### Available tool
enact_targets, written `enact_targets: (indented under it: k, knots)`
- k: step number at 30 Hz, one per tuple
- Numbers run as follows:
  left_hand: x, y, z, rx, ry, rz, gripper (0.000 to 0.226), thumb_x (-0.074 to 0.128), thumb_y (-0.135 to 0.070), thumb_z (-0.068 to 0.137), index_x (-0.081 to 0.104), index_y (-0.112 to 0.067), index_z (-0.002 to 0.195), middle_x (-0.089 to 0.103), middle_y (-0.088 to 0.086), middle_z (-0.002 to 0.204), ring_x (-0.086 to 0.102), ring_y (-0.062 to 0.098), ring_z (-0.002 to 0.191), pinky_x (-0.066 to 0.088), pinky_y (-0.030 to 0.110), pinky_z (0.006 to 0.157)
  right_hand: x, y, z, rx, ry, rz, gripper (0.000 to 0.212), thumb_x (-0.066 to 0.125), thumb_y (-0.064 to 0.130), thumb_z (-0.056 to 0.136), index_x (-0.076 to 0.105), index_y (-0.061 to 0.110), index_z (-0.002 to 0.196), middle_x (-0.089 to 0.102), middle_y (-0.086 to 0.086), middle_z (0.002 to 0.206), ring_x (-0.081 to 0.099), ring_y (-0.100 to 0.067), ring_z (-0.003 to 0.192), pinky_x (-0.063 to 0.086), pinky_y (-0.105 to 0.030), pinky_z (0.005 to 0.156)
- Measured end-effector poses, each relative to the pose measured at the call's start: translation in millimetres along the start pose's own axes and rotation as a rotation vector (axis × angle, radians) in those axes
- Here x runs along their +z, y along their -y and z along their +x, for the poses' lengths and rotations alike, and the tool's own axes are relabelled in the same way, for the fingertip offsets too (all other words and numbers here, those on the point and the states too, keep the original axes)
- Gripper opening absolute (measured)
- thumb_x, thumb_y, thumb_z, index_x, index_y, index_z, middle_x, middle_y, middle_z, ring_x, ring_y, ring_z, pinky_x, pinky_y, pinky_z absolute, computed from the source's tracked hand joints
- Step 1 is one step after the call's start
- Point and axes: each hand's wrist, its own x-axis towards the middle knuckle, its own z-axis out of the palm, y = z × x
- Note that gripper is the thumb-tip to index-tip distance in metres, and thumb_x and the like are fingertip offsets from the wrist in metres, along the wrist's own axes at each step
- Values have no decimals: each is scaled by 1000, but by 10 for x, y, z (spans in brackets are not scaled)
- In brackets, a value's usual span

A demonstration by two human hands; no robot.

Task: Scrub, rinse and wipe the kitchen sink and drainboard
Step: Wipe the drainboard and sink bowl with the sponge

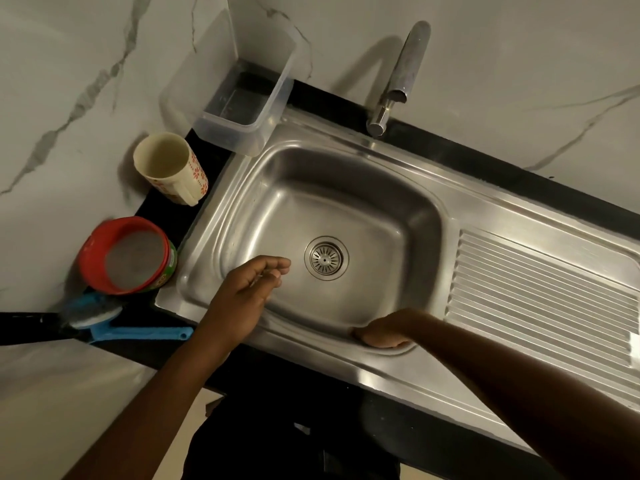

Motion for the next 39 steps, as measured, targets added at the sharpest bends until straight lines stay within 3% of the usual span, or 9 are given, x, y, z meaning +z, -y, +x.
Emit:
enact_targets:
  k: [5,13,16,19,23,25,28,35,39]
  knots:
    - [-192,65,-21,-18,30,28,26,54,-9,106,73,-24,114,77,-11,112,70,6,110,54,17,88,55,254,32,-100,-12,407,85,24,73,102,22,16,164,17,-4,172,14,-22,159,10,-38,127]
    - [-575,119,-51,8,-17,90,31,53,-39,95,72,-31,119,76,-12,117,70,9,115,54,45,105,-340,1618,305,-321,18,768,88,24,78,99,35,16,160,35,-11,165,39,-26,148,28,-41,123]
    - [-676,54,-29,78,-101,60,26,51,-31,102,72,-27,117,77,-6,110,73,14,108,56,43,97,-456,2063,798,-494,-6,1020,83,37,91,83,69,25,120,68,-5,130,51,-27,134,37,-45,117]
    - [-760,31,20,116,-172,41,29,48,-5,107,74,-18,111,77,2,101,74,19,99,59,37,88,-698,2352,561,-518,-23,1298,73,15,68,105,61,17,84,68,5,78,56,-17,91,43,-27,85]
    - [-827,-29,48,177,-184,-17,28,45,0,89,72,-7,93,74,9,87,70,20,82,58,23,70,-1069,2550,532,-398,-49,1828,81,14,63,107,45,2,149,60,-15,130,52,-28,138,40,-37,108]
    - [-826,-74,39,184,-177,-29,26,44,-2,83,70,-3,86,71,12,81,67,22,76,56,22,66,-1266,2582,489,-328,-134,1954,70,20,57,108,65,4,109,73,-12,87,74,-16,87,53,-29,79]
    - [-813,-149,5,204,-179,-17,25,44,-2,78,68,-7,78,68,10,75,64,24,72,54,23,63,-1659,2509,365,-257,-288,2135,53,32,43,108,44,15,64,48,1,39,48,-11,31,38,-25,47]
    - [-820,-220,-148,157,-240,30,38,42,-9,75,70,-33,68,71,-4,72,66,10,70,54,15,65,-2078,2398,633,-317,-523,2083,47,43,58,100,69,19,107,70,-7,113,66,-29,107,48,-53,109]
    - [-860,-151,-161,157,-242,36,28,43,-6,76,69,-17,73,69,5,74,66,22,73,55,20,66,-1831,2440,641,-414,-454,1934,74,22,69,104,40,19,156,56,-9,141,55,-34,128,44,-47,107]
